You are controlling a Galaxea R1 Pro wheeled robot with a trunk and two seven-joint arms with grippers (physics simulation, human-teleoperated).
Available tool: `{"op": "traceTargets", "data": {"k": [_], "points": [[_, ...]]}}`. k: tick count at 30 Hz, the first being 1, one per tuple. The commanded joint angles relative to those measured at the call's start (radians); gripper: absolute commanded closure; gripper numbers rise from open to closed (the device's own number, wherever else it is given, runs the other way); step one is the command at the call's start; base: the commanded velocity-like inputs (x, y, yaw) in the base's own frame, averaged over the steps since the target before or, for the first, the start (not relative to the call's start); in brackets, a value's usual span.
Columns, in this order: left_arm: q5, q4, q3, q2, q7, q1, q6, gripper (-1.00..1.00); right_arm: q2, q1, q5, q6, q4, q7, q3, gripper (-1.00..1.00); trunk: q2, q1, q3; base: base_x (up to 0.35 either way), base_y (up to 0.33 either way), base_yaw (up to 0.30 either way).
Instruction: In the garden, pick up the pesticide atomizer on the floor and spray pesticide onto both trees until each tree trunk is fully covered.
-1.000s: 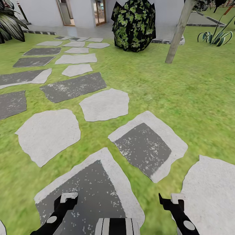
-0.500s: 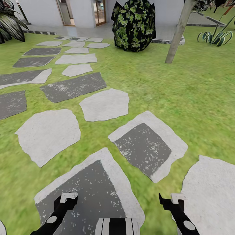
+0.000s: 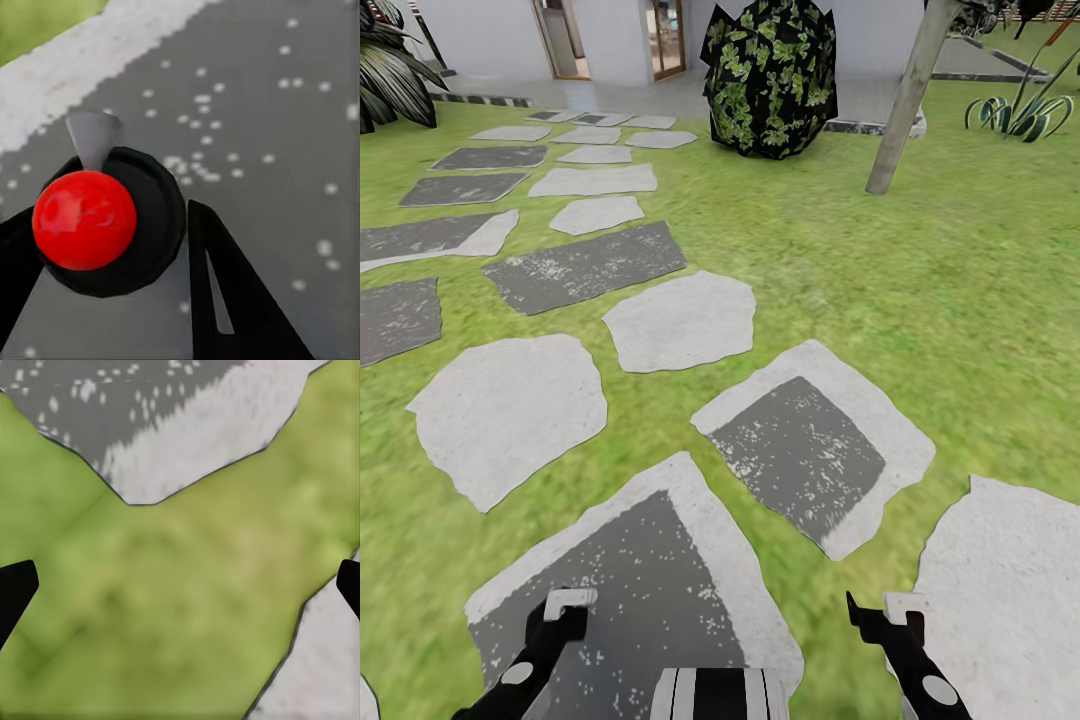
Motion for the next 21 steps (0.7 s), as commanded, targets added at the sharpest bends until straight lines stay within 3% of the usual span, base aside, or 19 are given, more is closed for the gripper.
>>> {"op": "traceTargets", "data": {"k": [1, 13, 21], "points": [[-0.002, -0.007, 0.003, 0.0, 0.001, 0.001, -0.003, 1.0, 0.0, 0.0, -0.004, -0.003, 0.001, -0.002, 0.001, -1.0, 0.0, 0.0, -0.001, 0.0, 0.0, 0.0], [0.001, -0.033, 0.003, 0.0, 0.0, 0.008, -0.001, 1.0, -0.001, 0.0, -0.004, -0.003, 0.001, -0.002, 0.002, -1.0, 0.0, 0.0, -0.001, 0.0, 0.0, 0.0], [-0.001, -0.033, 0.003, 0.0, 0.0, 0.008, 0.0, 1.0, 0.0, 0.0, -0.004, -0.003, 0.001, -0.002, 0.003, -1.0, 0.002, -0.004, 0.03, 0.0, 0.0, 0.0]]}}
